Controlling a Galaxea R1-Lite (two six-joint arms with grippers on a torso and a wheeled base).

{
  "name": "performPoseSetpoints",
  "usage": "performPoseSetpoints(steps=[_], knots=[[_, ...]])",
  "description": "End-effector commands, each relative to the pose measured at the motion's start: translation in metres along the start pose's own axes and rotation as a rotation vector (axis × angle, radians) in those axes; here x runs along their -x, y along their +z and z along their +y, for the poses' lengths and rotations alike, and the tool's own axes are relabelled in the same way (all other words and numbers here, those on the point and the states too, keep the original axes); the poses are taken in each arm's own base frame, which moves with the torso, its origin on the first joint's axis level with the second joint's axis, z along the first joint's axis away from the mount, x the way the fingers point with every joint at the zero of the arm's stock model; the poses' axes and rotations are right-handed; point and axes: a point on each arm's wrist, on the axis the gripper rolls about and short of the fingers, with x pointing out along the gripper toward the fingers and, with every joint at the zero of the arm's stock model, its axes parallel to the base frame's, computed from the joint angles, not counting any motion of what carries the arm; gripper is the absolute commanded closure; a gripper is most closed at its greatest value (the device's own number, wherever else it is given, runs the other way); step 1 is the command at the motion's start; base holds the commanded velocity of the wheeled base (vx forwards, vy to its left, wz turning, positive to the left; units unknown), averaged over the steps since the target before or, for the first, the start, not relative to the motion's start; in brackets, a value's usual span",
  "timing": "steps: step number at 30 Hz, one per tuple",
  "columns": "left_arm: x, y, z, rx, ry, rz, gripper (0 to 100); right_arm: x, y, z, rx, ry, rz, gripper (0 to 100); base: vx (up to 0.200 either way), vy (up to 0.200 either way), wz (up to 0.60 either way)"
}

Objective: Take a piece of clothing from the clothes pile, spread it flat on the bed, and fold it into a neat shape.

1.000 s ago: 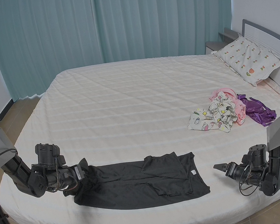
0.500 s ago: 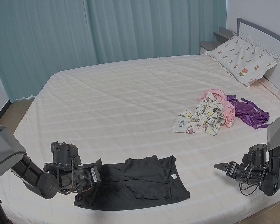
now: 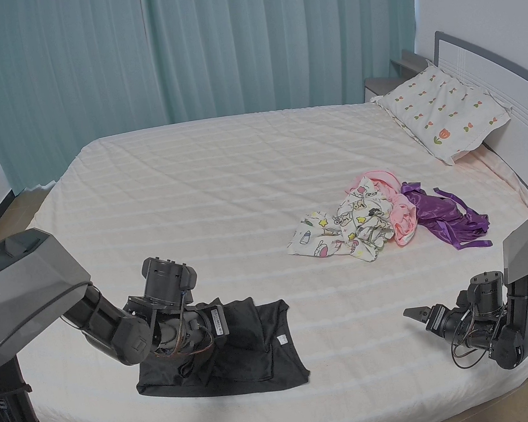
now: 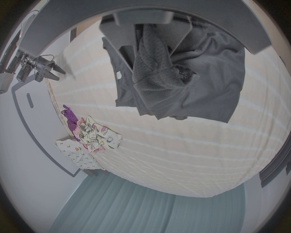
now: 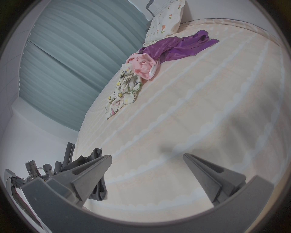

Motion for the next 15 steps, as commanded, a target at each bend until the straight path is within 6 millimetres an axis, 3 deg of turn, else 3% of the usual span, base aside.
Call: performPoseSetpoints(steps=[1, 5, 15], knots=[[-0.024, -0.005, -0.004, -0.013, 0.029, 0.014, 100, -0.001, -0.001, -0.001, 0.000, -0.002, 0.004, 0, 0.000, 0.000, 0.00], [-0.038, -0.012, -0.007, -0.017, 0.073, 0.012, 100, -0.001, -0.001, -0.001, 0.000, -0.002, 0.004, 0, 0.000, 0.000, 0.00], [-0.044, -0.006, -0.031, 0.078, 0.032, -0.012, 100, -0.002, -0.002, -0.002, 0.002, -0.007, 0.009, 0, 0.000, 0.000, 0.00]])
